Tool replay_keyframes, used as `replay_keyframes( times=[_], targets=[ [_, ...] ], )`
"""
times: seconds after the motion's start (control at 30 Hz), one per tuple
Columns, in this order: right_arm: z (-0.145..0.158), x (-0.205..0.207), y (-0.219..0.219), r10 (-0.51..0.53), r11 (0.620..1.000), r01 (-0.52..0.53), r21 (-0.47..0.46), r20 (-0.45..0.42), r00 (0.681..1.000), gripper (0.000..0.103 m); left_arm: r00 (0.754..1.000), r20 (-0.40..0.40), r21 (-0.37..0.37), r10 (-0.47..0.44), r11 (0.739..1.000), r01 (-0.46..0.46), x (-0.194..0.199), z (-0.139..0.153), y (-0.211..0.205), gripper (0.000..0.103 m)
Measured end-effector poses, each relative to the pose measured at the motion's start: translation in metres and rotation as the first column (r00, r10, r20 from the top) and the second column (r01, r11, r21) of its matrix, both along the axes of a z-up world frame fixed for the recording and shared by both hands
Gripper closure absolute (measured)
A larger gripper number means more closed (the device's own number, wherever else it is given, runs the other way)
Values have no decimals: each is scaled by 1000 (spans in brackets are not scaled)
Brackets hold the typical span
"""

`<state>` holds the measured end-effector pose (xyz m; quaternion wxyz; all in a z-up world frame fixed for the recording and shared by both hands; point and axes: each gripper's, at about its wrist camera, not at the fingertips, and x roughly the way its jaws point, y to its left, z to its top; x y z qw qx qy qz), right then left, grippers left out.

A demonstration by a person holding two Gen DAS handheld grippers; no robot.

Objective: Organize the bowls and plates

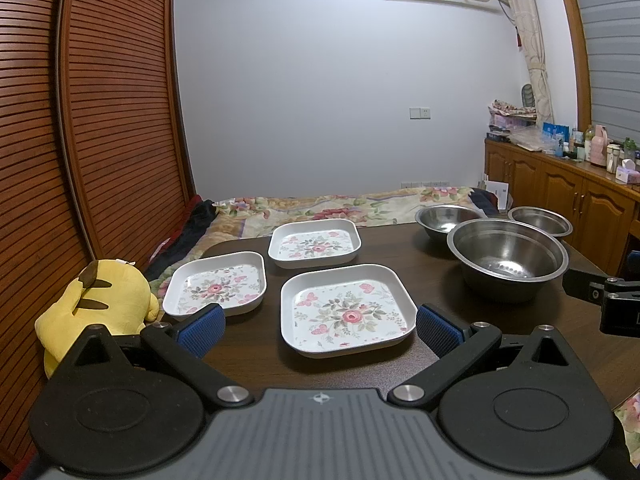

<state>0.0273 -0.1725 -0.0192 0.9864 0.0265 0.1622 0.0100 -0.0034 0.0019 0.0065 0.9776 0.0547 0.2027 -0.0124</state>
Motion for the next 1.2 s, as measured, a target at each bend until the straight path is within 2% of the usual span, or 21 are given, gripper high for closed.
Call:
replay_keyframes(
  times=[0.2, 0.53, 0.73, 0.9, 1.07, 1.2],
  targets=[
    [-1, 1, -1, 2, 1000, -2, 2, -5, 1000, 0, 1000, -22, 0, -3, 1000, 3, 4, -5, 0, 0],
    [-16, 11, 2, 13, 1000, -13, 11, -34, 999, 0, 990, -138, -13, -9, 1000, 7, 29, -31, 15, 0],
    [-22, 18, 7, 35, 999, -34, 19, -44, 998, 0, 984, -175, -24, -29, 999, 25, 35, -40, 19, 0],
    [-24, 22, 13, 62, 998, -60, 37, -54, 997, 0, 982, -185, -22, -34, 999, 30, 39, -42, 22, 0],
    [-23, 29, 24, 99, 995, -98, 24, -46, 994, 0, 982, -189, 13, -16, 1000, 19, 47, -45, 27, 0],
    [-22, 41, 36, 149, 989, -149, 13, -47, 988, 0, 983, -185, -6, -9, 1000, 8, 55, -44, 40, 0]
  ],
)
